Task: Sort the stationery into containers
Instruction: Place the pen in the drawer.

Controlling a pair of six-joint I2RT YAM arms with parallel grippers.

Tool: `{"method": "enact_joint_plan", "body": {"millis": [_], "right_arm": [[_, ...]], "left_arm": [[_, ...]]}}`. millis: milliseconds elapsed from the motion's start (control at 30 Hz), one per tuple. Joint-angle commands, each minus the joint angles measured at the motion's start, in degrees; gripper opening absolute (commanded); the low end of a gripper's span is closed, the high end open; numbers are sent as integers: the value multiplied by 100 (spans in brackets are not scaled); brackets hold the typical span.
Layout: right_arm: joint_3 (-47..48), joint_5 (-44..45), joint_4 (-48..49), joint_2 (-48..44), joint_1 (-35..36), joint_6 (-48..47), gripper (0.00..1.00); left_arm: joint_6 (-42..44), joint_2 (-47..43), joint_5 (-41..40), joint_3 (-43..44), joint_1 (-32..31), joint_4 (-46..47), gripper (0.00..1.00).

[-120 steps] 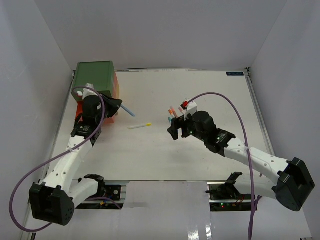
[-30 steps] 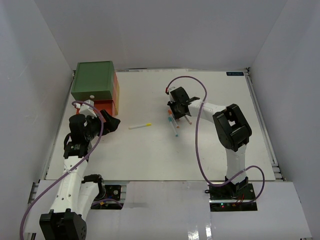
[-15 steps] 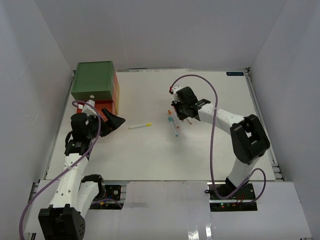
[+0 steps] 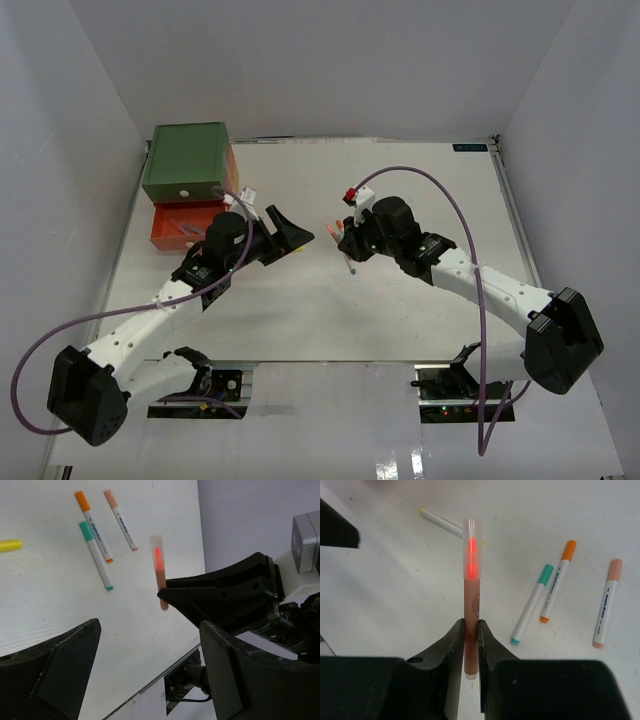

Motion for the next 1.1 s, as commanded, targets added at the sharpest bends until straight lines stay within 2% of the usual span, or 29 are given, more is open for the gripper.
{"method": "enact_joint_plan", "body": {"millis": [0,200,433,667,700,833,933,967,1067], "right_arm": [[-211,-344,670,-314,30,357,17],[-449,-362,785,-657,30,445,18],[-651,-423,961,-815,39,603,20],[-783,-485,1154,-859,30,753,20],[-792,-494,1198,-859,30,770,21],[-810,-503,1189,-859,39,797,26],[-836,-459,1163,-903,30,806,36],[-845,-450,1146,-912,39,806,51],[-784,-406,935,-965,30,771,80]], "left_arm": [[-256,480,-1039,380,-578,457,89],[-317,1403,-1734,907,-1228,791,81],[-238,2010,-2033,1365,-1458,888,64],[-265,2257,-2007,1444,-1590,993,38],[-265,2257,-1998,1435,-1607,1002,32],[-256,2248,-2059,1339,-1616,1037,19],[-265,2187,-2147,1251,-1616,1046,12],[-265,2143,-2165,1233,-1616,1038,11],[-212,2073,-2384,1198,-1599,915,9]]}}
